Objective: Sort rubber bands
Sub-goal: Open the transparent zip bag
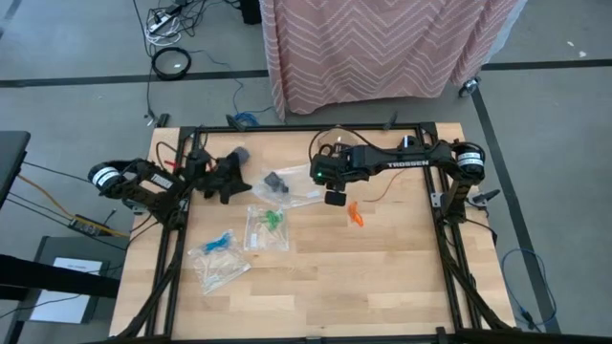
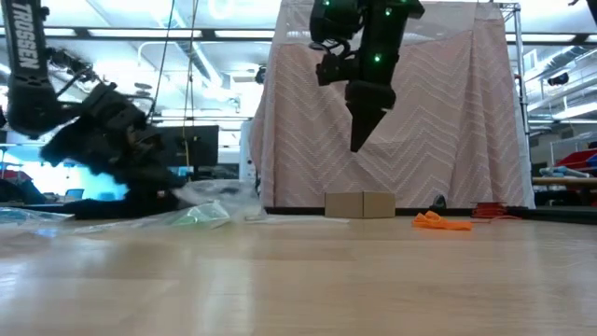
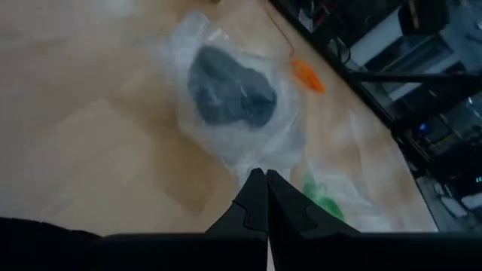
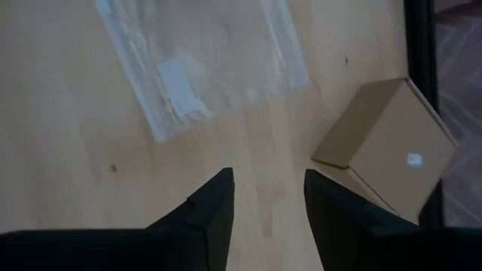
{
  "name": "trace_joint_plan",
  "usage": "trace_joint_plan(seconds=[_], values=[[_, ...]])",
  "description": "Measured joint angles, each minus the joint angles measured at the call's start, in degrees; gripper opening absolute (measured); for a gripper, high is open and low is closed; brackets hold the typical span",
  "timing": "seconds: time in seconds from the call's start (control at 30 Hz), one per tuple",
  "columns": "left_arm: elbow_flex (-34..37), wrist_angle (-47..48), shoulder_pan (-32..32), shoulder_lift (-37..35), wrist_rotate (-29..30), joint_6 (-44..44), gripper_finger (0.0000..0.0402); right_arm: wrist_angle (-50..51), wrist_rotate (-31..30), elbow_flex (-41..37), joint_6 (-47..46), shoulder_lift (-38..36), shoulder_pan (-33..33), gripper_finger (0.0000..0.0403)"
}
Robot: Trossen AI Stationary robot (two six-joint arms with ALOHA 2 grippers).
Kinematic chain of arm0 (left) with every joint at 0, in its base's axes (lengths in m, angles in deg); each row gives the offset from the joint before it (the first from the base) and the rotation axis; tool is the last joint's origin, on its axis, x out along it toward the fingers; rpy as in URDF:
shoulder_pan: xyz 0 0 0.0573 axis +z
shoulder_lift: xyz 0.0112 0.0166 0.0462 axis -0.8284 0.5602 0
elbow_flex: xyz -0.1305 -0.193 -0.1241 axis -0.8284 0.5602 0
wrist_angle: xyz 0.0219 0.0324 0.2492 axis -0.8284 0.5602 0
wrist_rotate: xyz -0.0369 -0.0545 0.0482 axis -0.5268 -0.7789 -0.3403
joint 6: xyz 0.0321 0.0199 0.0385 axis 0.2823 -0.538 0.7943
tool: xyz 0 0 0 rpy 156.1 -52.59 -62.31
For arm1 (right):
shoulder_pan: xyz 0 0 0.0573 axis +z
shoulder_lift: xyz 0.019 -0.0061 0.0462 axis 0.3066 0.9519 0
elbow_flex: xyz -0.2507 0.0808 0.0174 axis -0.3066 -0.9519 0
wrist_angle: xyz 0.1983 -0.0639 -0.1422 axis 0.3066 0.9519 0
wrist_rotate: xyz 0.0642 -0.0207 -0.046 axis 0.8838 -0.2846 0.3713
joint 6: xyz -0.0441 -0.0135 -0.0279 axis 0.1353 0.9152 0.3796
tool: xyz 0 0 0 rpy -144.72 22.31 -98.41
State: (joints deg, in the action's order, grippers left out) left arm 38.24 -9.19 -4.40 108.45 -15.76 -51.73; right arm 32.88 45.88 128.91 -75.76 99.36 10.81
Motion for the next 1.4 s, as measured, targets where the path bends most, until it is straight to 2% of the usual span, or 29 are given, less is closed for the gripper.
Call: trace_joint_plan(seconds=[0.2,0.3,0.47,0.57,0.73,0.93,1.07,1.2,1.4], values=[[0.67,-1.69,1.06,0.01,-2.28,-3.32,0.0,-11.48,8.58,-3.23,4.85,-0.11,-1.78,0.0148],[0.44,-9.96,1.31,0.02,-2.82,-6.01,0.0002,-18.36,14.12,-6.13,6.07,-0.11,-3.12,0.015],[-2.34,-21.2,2.26,0.0,-13.3,-12.1,0.0018,-23.83,19.91,-10.53,5.41,-0.11,-4.49,0.0151],[-2.82,-25.4,2.9,0.0,-17.78,-13.75,0.0027,-23.89,19.96,-12.94,5.41,-0.11,-4.15,0.0151],[-2.82,-26.59,3.23,0.0,-21.62,-10.37,0.003,-27.93,18.57,-14.85,7.8,-0.11,-1.44,0.0151],[-2.83,-28.1,3.14,0.0,-21.59,-5.97,0.003,-33.23,11.92,-16.1,12.23,-0.11,2.73,0.0161],[-2.83,-29.65,3.14,0.0,-21.15,-0.57,0.0032,-33.92,10.14,-16.15,12.64,-0.09,3.9,0.0173],[-2.83,-29.59,3.16,0.02,-19.33,-1.28,0.004,-33.69,8.41,-16.15,12.64,-0.09,4.01,0.019],[-2.83,-26.22,2.92,0.07,-21.65,-0.56,0.0069,-33.08,5.64,-16.15,12.97,-0.09,3.97,0.0228]])
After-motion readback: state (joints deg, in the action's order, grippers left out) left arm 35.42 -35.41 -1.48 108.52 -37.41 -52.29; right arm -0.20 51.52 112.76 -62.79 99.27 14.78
